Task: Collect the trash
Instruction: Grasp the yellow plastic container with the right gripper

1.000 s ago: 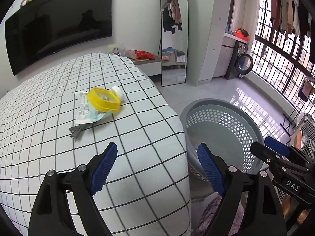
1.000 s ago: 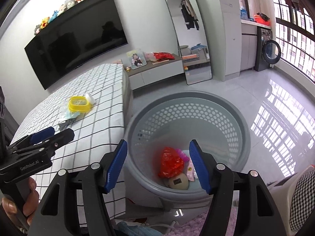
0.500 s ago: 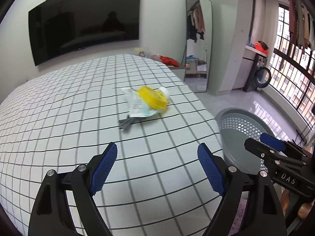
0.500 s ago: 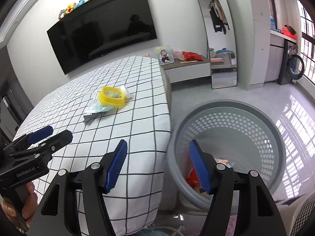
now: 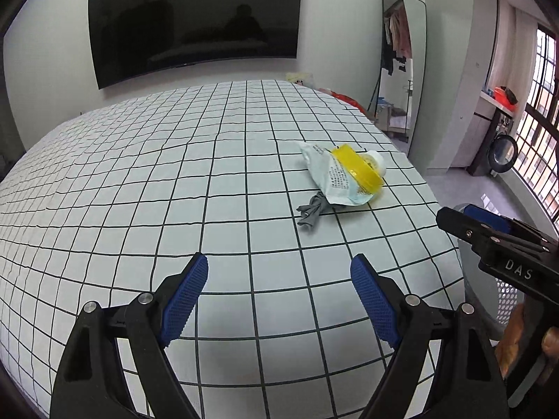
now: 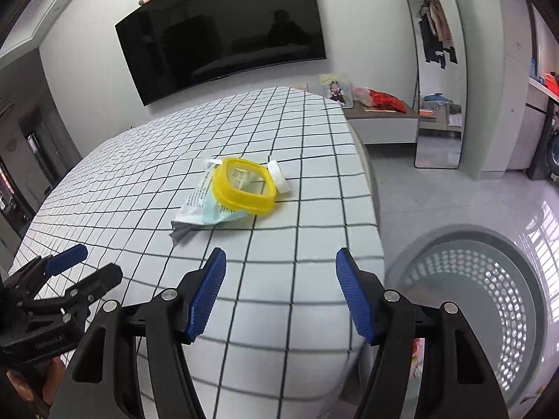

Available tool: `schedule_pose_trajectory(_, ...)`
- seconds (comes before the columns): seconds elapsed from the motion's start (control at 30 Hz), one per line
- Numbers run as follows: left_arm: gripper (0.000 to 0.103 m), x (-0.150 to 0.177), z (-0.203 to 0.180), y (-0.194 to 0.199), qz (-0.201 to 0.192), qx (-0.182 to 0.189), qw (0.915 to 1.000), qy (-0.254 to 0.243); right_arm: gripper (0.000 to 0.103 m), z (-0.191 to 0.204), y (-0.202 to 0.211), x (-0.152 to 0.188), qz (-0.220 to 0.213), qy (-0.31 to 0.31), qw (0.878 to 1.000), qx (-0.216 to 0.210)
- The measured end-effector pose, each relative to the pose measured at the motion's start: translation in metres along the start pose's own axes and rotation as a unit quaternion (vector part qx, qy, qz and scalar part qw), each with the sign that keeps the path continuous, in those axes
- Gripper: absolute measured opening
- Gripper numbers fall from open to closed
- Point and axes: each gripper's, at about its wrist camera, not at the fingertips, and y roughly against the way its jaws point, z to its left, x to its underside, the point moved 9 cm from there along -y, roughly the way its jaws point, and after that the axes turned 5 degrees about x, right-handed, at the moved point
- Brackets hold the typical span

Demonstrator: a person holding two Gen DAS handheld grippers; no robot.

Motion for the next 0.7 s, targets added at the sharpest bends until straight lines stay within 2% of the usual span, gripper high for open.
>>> schedule_pose_trajectory(0.23, 0.082, -0.007, 0.015, -0.011, 0.007, -0.009, 0.9999, 0.006, 0.063, 0.01, -0.035, -0.018, 0.02, 0.005, 1.0, -0.011)
schedule_pose_trajectory(0.7, 0.082, -0.012, 0.016, -0.025, 0.022, -0.005, 0.9997, 0.008, 0.063, 0.024, -0.079, -0.034, 0.068, -0.018, 0.995, -0.067)
